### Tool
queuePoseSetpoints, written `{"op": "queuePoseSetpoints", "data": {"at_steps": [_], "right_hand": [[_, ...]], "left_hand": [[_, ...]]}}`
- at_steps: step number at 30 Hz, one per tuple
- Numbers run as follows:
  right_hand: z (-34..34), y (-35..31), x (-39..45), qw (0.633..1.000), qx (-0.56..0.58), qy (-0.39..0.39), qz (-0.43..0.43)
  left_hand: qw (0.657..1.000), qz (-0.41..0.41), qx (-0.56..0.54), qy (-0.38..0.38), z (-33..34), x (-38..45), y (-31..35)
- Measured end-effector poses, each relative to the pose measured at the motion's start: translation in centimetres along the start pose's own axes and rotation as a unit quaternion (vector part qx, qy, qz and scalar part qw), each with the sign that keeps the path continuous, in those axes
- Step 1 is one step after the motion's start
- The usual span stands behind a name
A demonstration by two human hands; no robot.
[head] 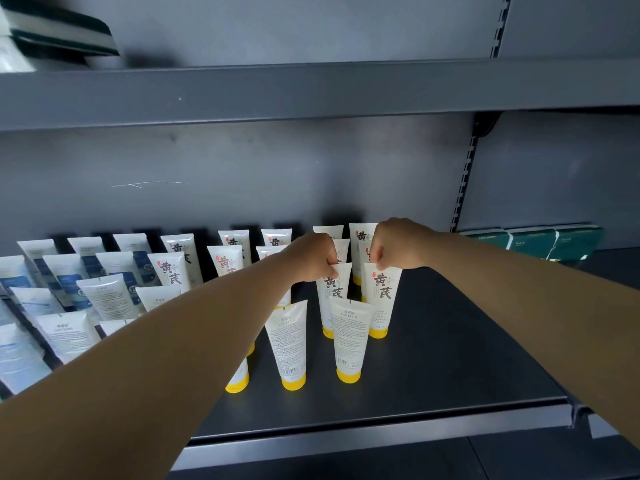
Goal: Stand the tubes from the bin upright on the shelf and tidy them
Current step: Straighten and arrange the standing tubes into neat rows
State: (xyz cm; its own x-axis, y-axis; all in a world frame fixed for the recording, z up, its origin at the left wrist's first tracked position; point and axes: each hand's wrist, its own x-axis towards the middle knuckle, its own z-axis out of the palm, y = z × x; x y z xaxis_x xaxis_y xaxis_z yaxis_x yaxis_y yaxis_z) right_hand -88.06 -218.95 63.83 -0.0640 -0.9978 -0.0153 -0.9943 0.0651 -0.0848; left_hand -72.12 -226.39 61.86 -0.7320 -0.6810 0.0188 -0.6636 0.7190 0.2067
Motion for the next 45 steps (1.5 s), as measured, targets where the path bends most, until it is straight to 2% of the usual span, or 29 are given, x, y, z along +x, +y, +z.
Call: {"op": "queuePoseSetpoints", "data": {"at_steps": [8, 12, 16, 21, 25, 32, 45], "right_hand": [[-0.8, 0.1, -0.8, 0.999, 0.022, -0.026, 0.005], [-2.3, -1.4, -1.1, 0.999, 0.047, 0.008, 0.006], [-3.5, -4.9, -0.7, 0.995, 0.086, 0.043, -0.033], [-3.6, -11.8, 0.4, 0.988, 0.131, 0.04, -0.078], [-2.7, -16.5, 1.6, 0.989, 0.103, 0.019, -0.102], [-0.9, -20.5, 2.9, 0.992, 0.092, -0.02, -0.078], [1.4, -22.6, 4.8, 0.996, 0.048, -0.04, -0.062]], "left_hand": [[0.998, -0.015, -0.054, 0.016, -2.7, -2.4, -1.3], [0.997, -0.032, -0.052, 0.038, -4.7, -4.6, -3.6], [0.996, -0.058, -0.043, 0.06, -6.6, -7.3, -7.2], [0.993, -0.098, -0.02, 0.054, -8.2, -10.7, -12.7], [0.995, -0.098, 0.011, 0.02, -8.6, -12.4, -15.9], [0.997, -0.07, 0.009, -0.042, -7.6, -12.7, -18.5], [0.998, -0.063, -0.002, -0.017, -5.8, -11.9, -19.8]]}}
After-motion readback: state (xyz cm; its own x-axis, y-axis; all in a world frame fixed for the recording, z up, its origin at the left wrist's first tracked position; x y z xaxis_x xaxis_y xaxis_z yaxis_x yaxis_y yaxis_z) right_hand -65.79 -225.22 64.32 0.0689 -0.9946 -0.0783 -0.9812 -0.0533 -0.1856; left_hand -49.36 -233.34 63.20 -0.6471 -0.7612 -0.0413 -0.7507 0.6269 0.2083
